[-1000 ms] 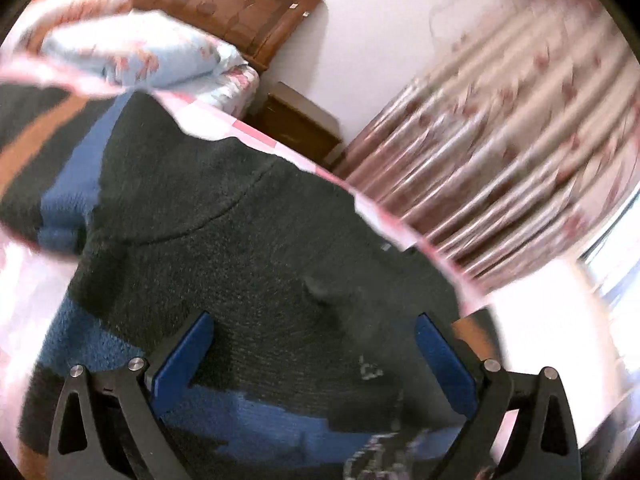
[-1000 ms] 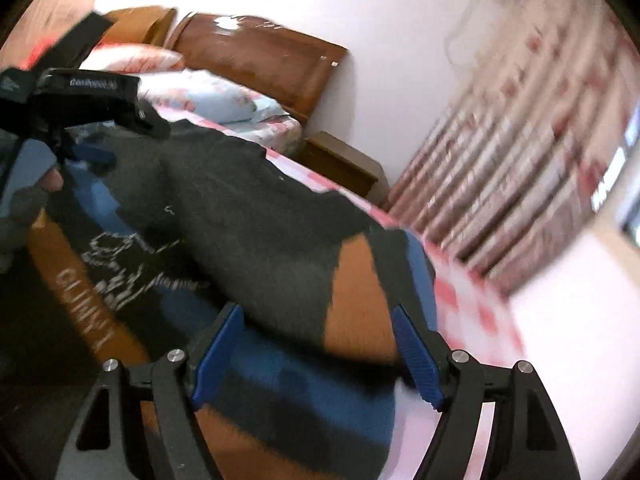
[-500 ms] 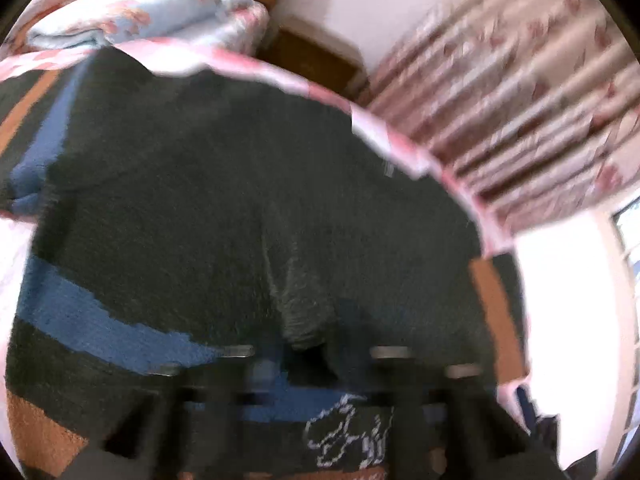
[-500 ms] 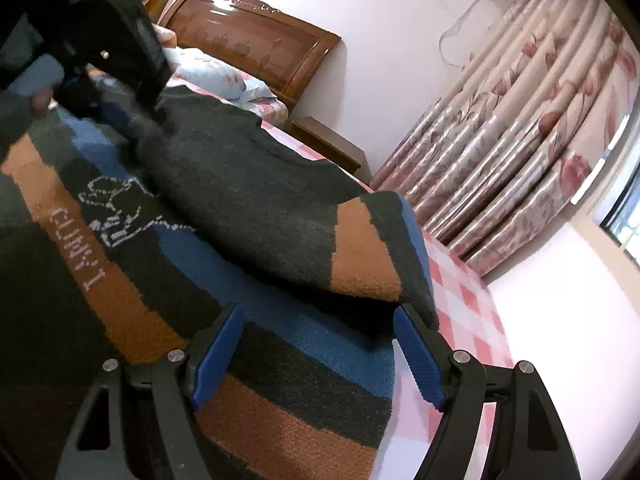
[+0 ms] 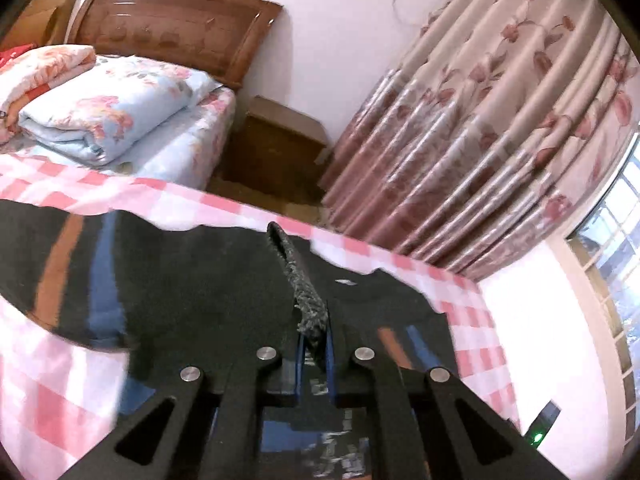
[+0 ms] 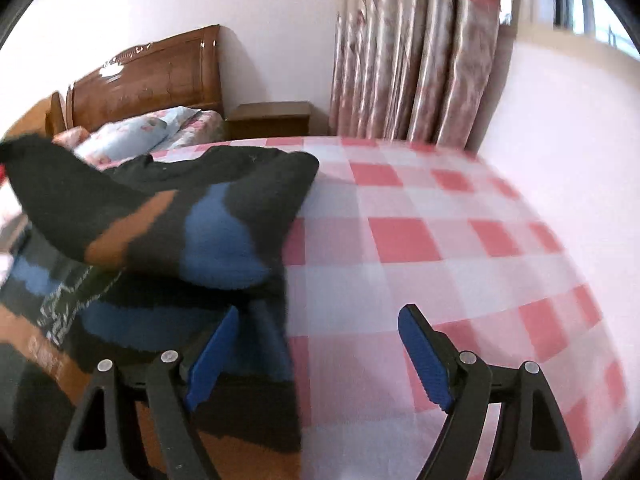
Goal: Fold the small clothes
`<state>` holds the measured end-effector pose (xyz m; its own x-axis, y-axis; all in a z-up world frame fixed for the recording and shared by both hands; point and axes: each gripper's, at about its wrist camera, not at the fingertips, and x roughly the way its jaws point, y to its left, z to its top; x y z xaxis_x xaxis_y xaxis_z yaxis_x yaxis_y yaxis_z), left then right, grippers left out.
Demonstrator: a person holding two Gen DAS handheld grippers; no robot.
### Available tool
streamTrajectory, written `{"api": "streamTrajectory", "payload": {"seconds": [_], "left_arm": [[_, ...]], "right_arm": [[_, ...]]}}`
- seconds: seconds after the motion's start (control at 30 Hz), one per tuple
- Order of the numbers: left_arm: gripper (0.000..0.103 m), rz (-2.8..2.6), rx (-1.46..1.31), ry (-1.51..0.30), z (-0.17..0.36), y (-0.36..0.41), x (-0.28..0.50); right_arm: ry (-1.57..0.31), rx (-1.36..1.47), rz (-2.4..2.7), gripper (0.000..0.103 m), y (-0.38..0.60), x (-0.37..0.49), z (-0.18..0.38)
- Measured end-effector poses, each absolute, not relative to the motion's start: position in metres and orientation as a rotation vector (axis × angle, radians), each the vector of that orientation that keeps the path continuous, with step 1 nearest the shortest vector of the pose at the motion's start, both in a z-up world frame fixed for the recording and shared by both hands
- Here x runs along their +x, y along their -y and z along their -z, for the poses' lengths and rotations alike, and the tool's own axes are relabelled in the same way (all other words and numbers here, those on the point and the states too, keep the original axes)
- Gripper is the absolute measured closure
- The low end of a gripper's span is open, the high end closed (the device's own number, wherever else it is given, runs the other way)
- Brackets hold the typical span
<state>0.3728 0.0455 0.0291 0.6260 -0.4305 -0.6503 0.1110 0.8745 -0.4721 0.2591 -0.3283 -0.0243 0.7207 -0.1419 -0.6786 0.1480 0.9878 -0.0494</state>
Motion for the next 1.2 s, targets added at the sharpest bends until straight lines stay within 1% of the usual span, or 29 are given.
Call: {"api": "streamTrajectory", "payload": {"seconds": [0.23, 0.3, 0.37, 0.43, 0.5, 0.57, 0.73, 1.07, 1.2], "left_arm": [[0.095, 0.233, -0.483, -0.971, 0.057, -0.076, 0.363], [0.095, 0.202, -0.463, -0.97, 0.075, -0.074, 0.358], [0.094, 0.232, -0.488, -0.904, 0.082, -0.078, 0.348], [0.093, 0.246, -0.512, -0.891, 0.085, -0.08, 0.345], [0.089, 0.263, -0.515, -0.893, 0.086, -0.08, 0.346], [0.088, 0.261, -0.495, -0.889, 0.087, -0.074, 0.348], [0.087, 0.228, -0.461, -0.877, 0.083, -0.065, 0.347], [0.087, 0.151, -0.437, -0.858, 0.078, -0.032, 0.351], [0.084, 0.153, -0.413, -0.857, 0.077, -0.023, 0.358]], "right_arm": [[-0.795, 0.002, 0.185, 0.0, 0.326, 0.263, 0.037], [-0.802, 0.008, 0.193, 0.0, 0.327, 0.263, 0.038], [-0.8, 0.0, 0.199, 0.0, 0.325, 0.266, 0.037], [-0.789, -0.029, 0.2, 0.0, 0.319, 0.264, 0.035], [-0.784, -0.064, 0.183, 0.0, 0.313, 0.266, 0.034], [-0.788, -0.082, 0.168, 0.0, 0.308, 0.269, 0.034], [-0.815, -0.151, 0.245, 0.0, 0.312, 0.278, 0.039], [-0.829, -0.135, 0.248, 0.0, 0.349, 0.31, 0.037], [-0.839, -0.112, 0.245, 0.0, 0.359, 0.319, 0.037]]}}
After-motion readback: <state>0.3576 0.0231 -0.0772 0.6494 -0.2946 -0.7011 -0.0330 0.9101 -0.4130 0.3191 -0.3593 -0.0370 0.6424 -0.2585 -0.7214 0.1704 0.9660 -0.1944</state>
